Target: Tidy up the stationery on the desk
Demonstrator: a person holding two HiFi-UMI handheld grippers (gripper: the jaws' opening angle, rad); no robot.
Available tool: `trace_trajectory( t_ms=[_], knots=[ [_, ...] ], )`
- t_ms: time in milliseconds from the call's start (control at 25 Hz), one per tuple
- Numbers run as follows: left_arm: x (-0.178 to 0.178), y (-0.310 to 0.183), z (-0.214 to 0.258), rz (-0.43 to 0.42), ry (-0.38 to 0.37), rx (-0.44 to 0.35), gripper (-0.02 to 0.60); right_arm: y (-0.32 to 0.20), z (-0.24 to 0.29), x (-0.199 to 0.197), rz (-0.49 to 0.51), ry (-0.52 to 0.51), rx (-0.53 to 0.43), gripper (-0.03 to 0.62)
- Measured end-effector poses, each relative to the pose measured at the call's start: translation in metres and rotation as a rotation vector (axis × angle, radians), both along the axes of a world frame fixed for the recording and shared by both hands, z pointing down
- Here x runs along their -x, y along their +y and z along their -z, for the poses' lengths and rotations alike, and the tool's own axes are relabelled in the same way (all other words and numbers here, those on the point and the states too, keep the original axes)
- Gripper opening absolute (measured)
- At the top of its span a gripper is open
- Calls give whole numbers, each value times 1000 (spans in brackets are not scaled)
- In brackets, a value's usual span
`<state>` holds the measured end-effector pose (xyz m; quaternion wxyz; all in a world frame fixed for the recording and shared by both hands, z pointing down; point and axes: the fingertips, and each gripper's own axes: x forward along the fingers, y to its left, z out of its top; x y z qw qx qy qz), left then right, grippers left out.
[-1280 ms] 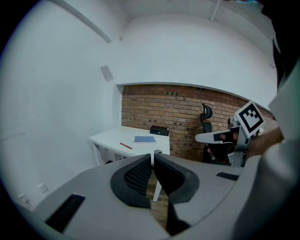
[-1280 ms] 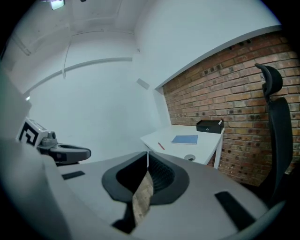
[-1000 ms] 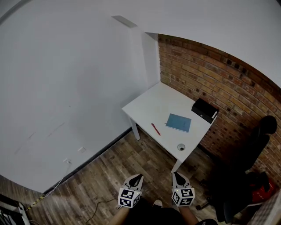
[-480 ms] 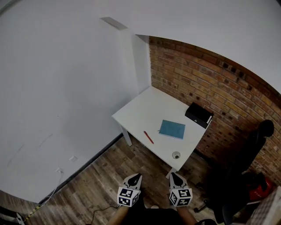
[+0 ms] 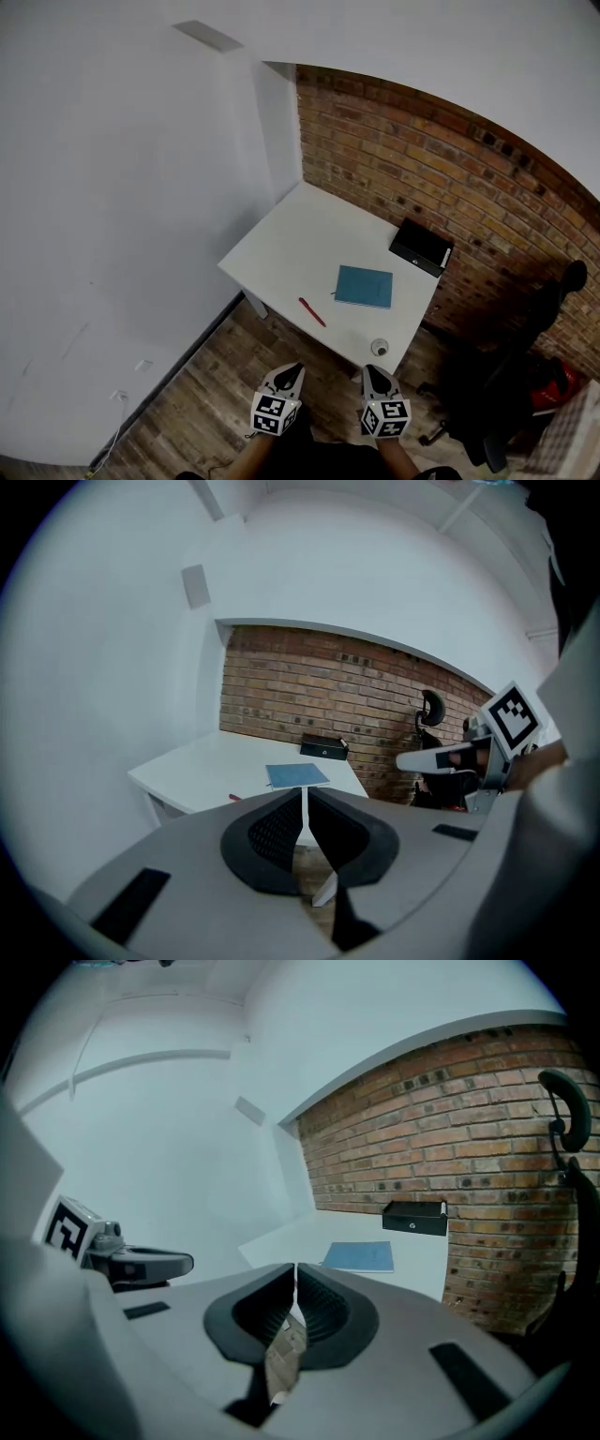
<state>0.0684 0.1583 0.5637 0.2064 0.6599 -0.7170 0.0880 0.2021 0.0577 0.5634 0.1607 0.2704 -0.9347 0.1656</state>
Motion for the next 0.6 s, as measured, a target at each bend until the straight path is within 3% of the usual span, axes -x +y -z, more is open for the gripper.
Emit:
trace_trajectory(
  t_ms=[400,600],
  knots=[
    [137,-73,5,-190,-21,9,31,-52,15,127,-148,25,-21,23],
    [174,-98,4,-289,-77,5,31,-66,17,168,-203,39,-24,23]
  ],
)
